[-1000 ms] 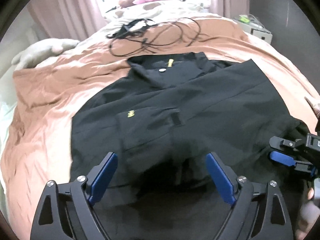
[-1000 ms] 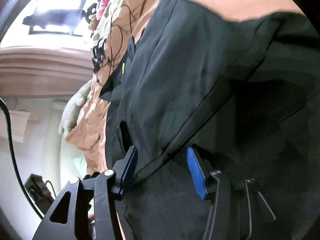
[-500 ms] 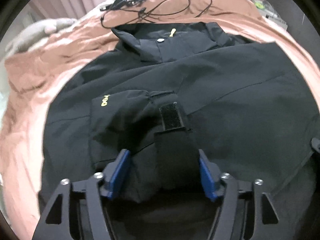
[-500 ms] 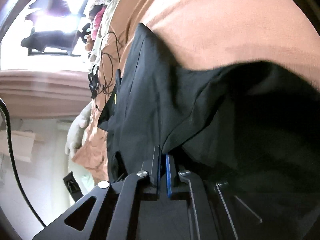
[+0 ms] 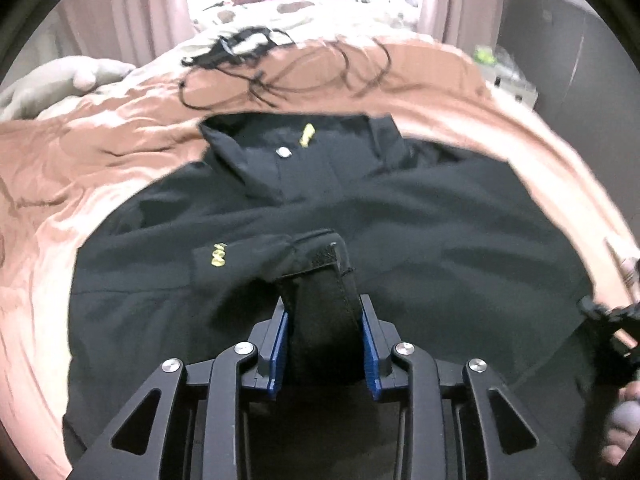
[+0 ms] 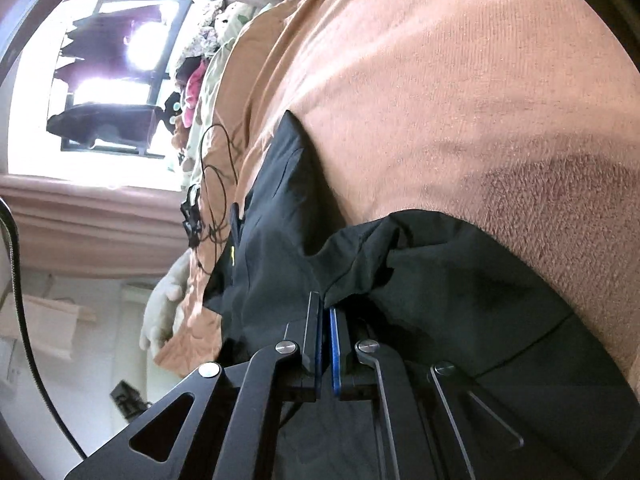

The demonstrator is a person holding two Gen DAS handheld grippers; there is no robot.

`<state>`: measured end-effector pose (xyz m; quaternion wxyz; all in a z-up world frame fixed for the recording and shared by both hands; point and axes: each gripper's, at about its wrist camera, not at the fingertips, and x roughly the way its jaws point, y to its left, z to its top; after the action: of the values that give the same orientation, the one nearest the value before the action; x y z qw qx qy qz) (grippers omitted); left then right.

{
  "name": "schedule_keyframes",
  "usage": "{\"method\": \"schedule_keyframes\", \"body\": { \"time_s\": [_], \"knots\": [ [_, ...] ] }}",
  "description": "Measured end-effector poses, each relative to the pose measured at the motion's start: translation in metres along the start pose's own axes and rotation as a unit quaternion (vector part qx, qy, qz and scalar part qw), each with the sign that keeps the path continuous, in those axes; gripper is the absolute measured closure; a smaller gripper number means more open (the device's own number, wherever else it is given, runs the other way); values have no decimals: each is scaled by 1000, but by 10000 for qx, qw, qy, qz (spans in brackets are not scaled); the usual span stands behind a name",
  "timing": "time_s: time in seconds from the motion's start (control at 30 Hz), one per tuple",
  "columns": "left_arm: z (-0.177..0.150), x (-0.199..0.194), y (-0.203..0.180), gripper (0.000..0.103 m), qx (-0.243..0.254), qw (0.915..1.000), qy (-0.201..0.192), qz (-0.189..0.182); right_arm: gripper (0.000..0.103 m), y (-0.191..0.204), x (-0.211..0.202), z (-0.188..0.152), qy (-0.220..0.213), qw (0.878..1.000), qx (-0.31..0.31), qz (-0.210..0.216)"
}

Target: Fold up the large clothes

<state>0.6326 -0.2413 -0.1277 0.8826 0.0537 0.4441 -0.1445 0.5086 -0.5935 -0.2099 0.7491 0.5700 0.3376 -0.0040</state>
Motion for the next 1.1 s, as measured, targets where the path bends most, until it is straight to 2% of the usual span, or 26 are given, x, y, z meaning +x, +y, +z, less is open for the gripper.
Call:
{"method": "schedule_keyframes", "body": {
  "time_s": [0.1, 0.23, 0.37, 0.5, 0.63, 0.73, 0.8, 0.9, 1.03, 1.1],
  "knots": [
    [5, -26, 27, 70, -252, 9994, -215, -56, 97, -2, 2, 0, 38, 9999, 20, -116],
    [6, -51, 66, 70, -530, 9981, -283, 96, 96, -2, 2, 0, 70, 9997, -26, -231],
    [-1, -65, 104, 70, -795, 9955, -267, 439, 82, 3, -3, -1, 42, 9990, -98, -433],
    [-10, -74, 136, 70, -1092, 9915, -214, 673, 70, 4, -9, -3, 25, 9989, -72, -457],
    [-20, -78, 165, 68, -1411, 9864, -138, 837, 69, 7, -14, -5, 2, 9985, -104, -534],
    [-23, -74, 177, 54, -1586, 9840, -114, 810, 68, 9, -15, -6, 1, 9984, -122, -544],
    [-24, -70, 179, 39, -1614, 9837, -163, 778, 68, 9, -15, -5, -3, 9984, -125, -550],
    [-24, -57, 172, 29, -1502, 9855, -168, 767, 67, 9, -15, -5, -10, 9981, -145, -600],
    [-24, -30, 161, 28, -1204, 9881, 69, 952, 64, 7, -12, -5, 36, 9982, -123, -584],
    [-30, -10, 159, 28, -1164, 9879, 305, 977, 56, 7, -12, -5, 50, 9985, -124, -530]
  ]
}}
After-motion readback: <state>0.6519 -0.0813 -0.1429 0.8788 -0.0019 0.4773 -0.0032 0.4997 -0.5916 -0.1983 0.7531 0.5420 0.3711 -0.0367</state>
